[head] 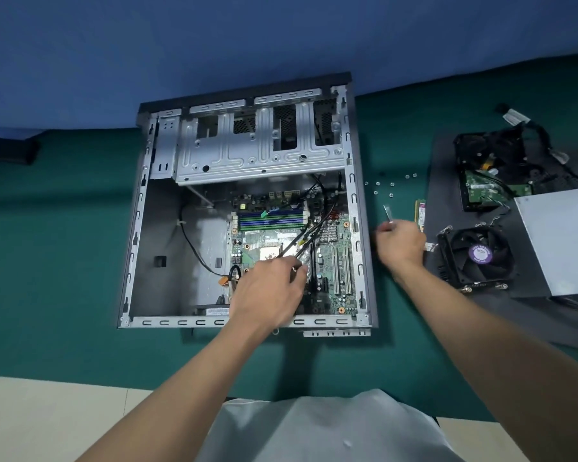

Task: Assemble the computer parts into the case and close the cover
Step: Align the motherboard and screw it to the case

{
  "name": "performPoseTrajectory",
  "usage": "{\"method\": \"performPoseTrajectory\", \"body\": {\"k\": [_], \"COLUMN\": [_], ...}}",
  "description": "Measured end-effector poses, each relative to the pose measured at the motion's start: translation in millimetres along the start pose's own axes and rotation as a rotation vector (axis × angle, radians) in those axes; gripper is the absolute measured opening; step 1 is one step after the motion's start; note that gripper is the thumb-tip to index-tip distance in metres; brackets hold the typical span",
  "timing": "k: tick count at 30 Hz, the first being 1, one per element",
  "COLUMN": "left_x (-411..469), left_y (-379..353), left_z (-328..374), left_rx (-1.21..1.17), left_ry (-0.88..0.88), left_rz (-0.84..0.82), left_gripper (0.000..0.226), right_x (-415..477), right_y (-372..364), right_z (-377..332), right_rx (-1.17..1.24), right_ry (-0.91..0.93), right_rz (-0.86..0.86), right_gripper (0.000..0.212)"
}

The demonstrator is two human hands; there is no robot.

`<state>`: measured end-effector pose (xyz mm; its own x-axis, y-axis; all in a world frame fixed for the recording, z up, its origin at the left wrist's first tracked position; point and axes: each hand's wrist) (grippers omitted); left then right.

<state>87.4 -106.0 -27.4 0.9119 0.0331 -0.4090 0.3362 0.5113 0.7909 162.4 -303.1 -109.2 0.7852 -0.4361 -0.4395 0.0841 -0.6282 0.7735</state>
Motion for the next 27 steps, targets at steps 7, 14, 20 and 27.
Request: {"method": "performPoseTrajectory", "body": {"k": [7,14,20,27], "left_x": [6.1,7.0,14.3,19.6], "left_y": [32.5,47.8,45.2,38.9], "left_z": [35.5,58.2,41.8,36.7], "left_rx": [-0.983,-1.358,-1.438,-1.454], "left_ry": [0.042,0.002,0.137,0.202], "left_rz": [0.099,0.032,0.045,0.014], "left_gripper": [0.015,0.016,0.012,0.014], "right_x": [-52.8,-96.5,-103.1,-110.5], "right_y": [73.7,72.1,50.6,40.9], "right_z": [-46.1,-71.2,-69.0,-68.6], "right_rx": [0.902,0.879,0.705,0.471], "right_ry": [0.136,0.282,0.324,0.353], "right_rz": [-0.287,-0.321,-0.225,-0.034], "right_gripper": [0.015,0.019,0.015,0.007]}}
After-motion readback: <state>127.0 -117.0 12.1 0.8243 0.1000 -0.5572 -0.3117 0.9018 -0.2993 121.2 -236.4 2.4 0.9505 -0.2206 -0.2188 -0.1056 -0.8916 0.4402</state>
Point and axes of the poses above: each hand's wrist, its own x-axis towards the middle knuckle, its own y-axis out of the back of the hand, z = x × y, and after that the axes turned 10 degrees about -x, right-handed
